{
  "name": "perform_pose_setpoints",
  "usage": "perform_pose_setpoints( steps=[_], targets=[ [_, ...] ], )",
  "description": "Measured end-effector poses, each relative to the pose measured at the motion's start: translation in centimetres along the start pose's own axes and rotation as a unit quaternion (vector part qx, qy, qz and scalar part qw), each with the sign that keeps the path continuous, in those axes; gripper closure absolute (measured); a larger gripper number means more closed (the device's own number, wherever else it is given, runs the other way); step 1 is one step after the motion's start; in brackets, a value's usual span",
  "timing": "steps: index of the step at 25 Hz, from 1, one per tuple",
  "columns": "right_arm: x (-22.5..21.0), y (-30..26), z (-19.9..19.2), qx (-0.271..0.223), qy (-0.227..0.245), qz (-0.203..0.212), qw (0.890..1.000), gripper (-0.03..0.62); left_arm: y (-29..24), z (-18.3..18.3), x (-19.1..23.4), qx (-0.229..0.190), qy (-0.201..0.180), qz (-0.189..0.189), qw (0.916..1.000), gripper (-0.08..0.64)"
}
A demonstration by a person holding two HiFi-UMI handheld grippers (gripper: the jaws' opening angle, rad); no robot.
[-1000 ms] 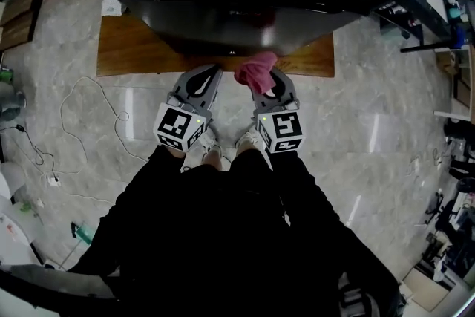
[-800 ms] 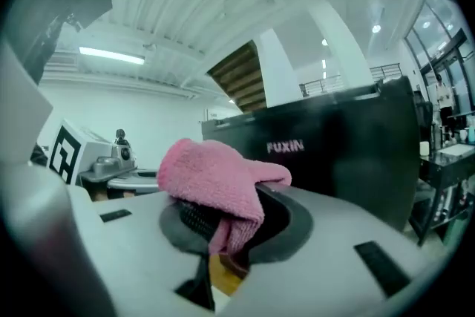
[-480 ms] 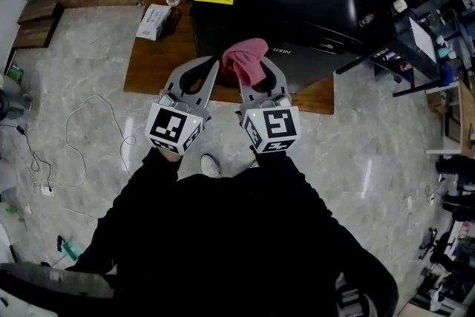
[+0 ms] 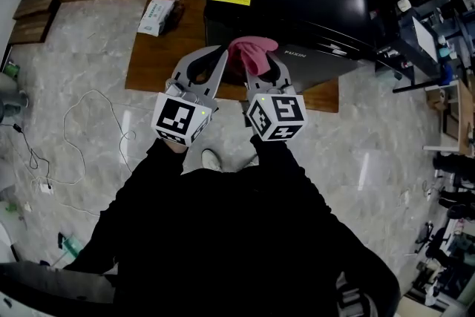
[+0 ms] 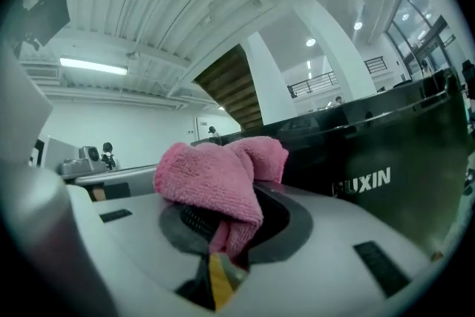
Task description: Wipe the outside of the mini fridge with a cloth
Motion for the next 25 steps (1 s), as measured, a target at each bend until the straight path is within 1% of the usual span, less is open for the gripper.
perform_pose_setpoints(
  steps=[2,4,7,10,13,17,20,25],
  targets=[
    [-0.2,-0.4,-0.6,0.002,0.001,-0.003,1.000,0.509,-0.6,-1.2,0.3,0.008,0.006,-0.004,0.9999,0.557],
    [-0.4,-1.0,-1.9,0.015,-0.009,-0.001,1.000,0.509,-1.0,-2.4,0.6,0.018,0.013,-0.003,0.9998,0.557],
    [-1.1,-1.9,-4.2,0.038,-0.036,0.008,0.999,0.509,-1.9,-4.1,0.5,0.031,0.018,-0.004,0.9994,0.557],
    [-2.1,-2.7,-6.6,0.054,-0.061,0.013,0.997,0.509,-3.0,-6.8,0.3,0.045,0.021,-0.013,0.9987,0.557],
    [-2.7,-4.3,-9.5,0.073,-0.073,0.014,0.995,0.511,-3.8,-10.1,0.8,0.059,0.028,-0.018,0.9977,0.557],
    [-3.5,-6.0,-14.1,0.108,-0.097,0.018,0.989,0.509,-4.5,-15.1,1.2,0.089,0.044,-0.015,0.9949,0.557],
    [-4.3,-6.9,-17.4,0.136,-0.116,0.018,0.984,0.509,-5.2,-18.8,1.1,0.115,0.057,-0.013,0.9917,0.557],
    [-5.4,-8.8,-22.9,0.179,-0.152,0.016,0.972,0.509,-6.4,-24.9,1.0,0.158,0.080,-0.012,0.9841,0.557]
  ],
)
Point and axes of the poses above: the fingertips, and each gripper's own axes: y backward along the fingers, x to its left, z out of its top, the point moved 6 cm from there along y, backward along the fingers, and after that the axes turned 10 degrees about x, right-handed, at the moved point
